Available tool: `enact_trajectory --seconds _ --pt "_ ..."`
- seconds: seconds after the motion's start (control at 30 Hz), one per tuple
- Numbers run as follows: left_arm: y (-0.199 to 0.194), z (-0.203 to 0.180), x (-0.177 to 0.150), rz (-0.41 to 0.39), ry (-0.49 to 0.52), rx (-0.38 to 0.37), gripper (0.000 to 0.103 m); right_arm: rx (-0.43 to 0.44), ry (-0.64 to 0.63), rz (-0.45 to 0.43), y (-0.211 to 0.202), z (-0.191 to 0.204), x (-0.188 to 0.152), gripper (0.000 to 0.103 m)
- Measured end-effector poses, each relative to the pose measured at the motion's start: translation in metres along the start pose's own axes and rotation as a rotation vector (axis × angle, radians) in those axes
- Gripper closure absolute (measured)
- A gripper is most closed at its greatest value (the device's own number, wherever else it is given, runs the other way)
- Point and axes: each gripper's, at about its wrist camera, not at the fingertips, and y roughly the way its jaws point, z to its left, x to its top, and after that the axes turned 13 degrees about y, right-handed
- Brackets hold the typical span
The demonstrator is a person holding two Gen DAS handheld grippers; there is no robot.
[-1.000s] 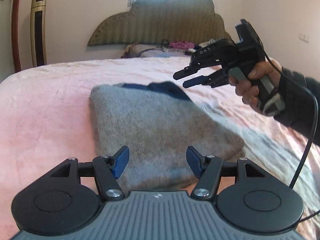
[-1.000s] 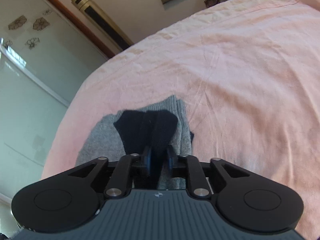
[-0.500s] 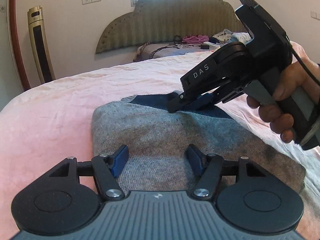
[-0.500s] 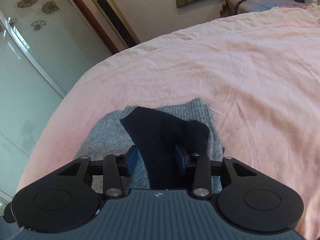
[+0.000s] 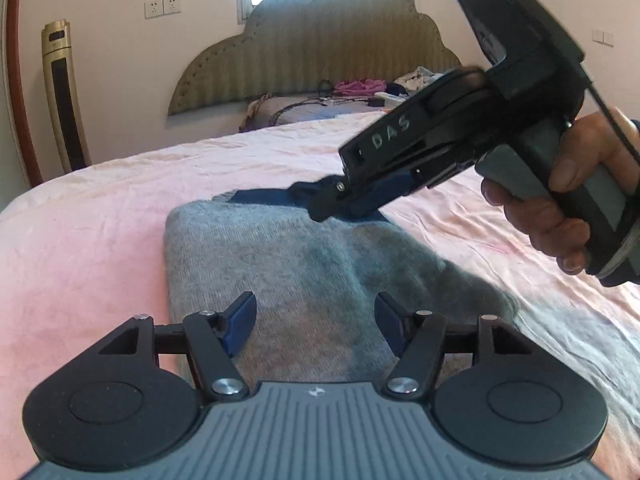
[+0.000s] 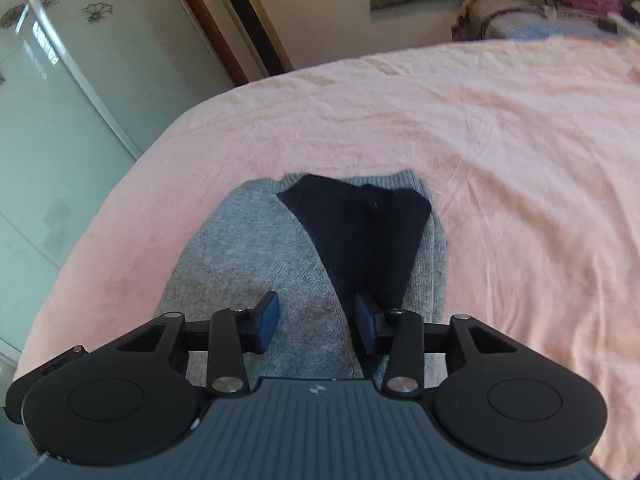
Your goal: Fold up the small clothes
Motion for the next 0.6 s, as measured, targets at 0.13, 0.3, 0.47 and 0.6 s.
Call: enact_trajectory --seconds 0.13,0.3,0.47,0.6 --pt "0.013 0.0 -0.016 0.028 -0.032 0.001 0.038 0.032 -0.046 0.072 0.015 -0.002 -0.022 0.045" --pt "-0.037 0.048 -0.028 -0.021 -0.326 -0.059 0.037 0.105 0.046 0.022 -0.03 -0.016 -0.029 0.043" --pt "-0.027 0.106 -0.084 0.069 -0.848 -0.345 0.037 0.148 0.211 0.109 -0.061 -0.058 -0.058 0.034" --pt "-0.01 0.096 -0.089 0.075 -0.904 -0.445 0.041 0.178 0.299 0.162 -0.056 -0.075 -0.084 0.045"
